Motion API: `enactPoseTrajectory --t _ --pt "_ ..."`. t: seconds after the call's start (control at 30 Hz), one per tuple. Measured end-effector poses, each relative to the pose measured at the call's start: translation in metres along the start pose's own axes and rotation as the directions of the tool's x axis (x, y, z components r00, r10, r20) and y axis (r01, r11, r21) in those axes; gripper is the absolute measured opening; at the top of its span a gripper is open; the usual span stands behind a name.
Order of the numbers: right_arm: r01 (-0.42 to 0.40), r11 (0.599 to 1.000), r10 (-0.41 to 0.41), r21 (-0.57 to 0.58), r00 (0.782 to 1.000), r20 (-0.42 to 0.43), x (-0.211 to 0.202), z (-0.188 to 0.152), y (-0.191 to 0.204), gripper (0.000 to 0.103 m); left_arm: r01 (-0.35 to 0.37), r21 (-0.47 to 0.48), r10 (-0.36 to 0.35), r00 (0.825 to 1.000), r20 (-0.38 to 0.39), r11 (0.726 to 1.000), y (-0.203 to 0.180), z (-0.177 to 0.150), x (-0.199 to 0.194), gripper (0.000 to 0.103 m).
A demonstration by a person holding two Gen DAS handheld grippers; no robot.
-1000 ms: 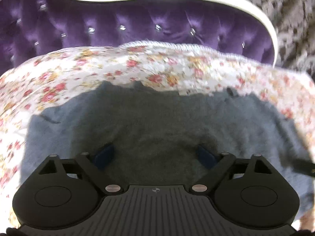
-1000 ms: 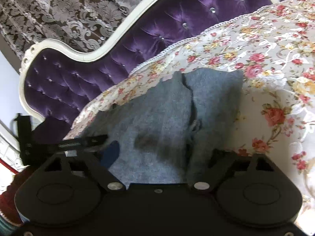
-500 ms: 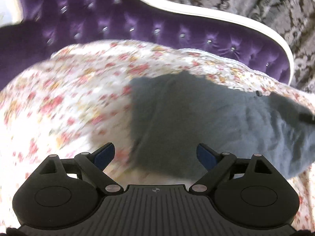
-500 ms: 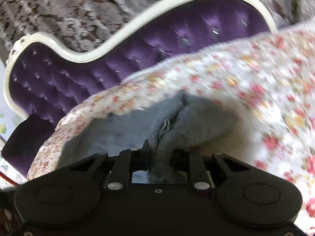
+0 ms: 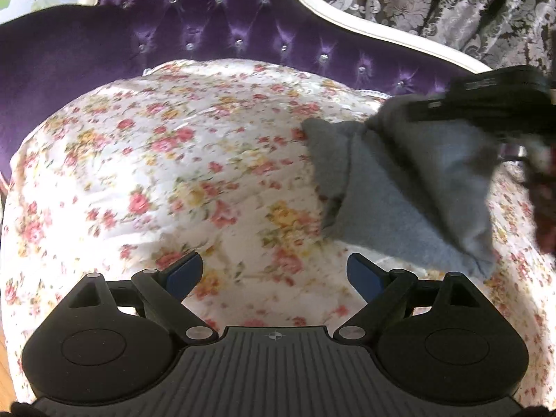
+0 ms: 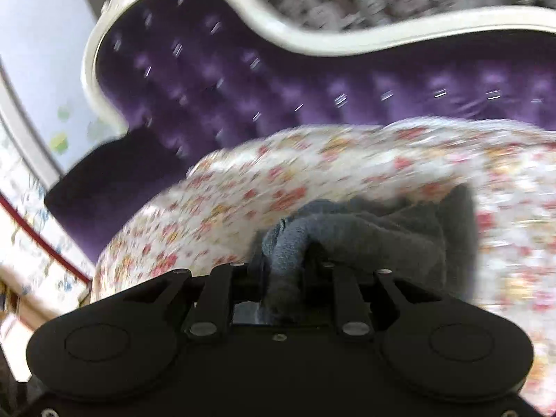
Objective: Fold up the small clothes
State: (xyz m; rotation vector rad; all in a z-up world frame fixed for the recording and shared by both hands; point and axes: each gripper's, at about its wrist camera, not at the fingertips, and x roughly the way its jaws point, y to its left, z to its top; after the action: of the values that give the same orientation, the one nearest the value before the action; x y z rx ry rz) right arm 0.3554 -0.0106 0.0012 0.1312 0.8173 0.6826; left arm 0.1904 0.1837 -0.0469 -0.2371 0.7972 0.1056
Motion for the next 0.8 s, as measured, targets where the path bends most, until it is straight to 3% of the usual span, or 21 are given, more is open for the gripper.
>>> enactPoseTrajectory --t 0.1,0.17,0.33,0.57,0.67,0.8 --pt "0.007 0.999 -0.010 -0.052 0.999 -0.049 0.026 -0.008 0.021 0.028 0.002 -0.010 -0.002 1.000 -0.014 1.000 0.008 -0.006 0.000 0.091" --pt "0.000 0.998 -0.005 -0.071 0.996 -0.085 0.040 -0.014 0.027 0.034 0.005 -0.010 -0.005 1.000 -0.020 1.000 0.011 -0.009 0.000 0.091" --pt "-0.127 0.989 0.126 -0.076 0.992 -0.020 0.030 -0.019 0.030 0.075 0.012 -0.012 -0.012 1.000 -0.026 1.000 0.014 -0.011 0.000 0.091" --pt "-0.216 0.971 0.227 -0.102 0.968 0.104 -0.020 -0.013 0.023 0.075 0.043 0.018 -0.043 0.999 0.003 0.999 0.002 -0.003 -0.009 0.091" --pt "-0.193 0.979 0.201 -0.065 0.967 0.159 -0.041 -0.015 0.007 0.075 0.053 0.059 -0.054 0.998 0.030 0.997 -0.009 0.008 -0.016 0.091" --pt "-0.087 0.996 0.092 -0.037 0.975 0.200 -0.063 -0.028 -0.017 0.075 0.062 0.107 -0.069 0.996 0.060 0.992 -0.024 0.024 -0.019 0.091"
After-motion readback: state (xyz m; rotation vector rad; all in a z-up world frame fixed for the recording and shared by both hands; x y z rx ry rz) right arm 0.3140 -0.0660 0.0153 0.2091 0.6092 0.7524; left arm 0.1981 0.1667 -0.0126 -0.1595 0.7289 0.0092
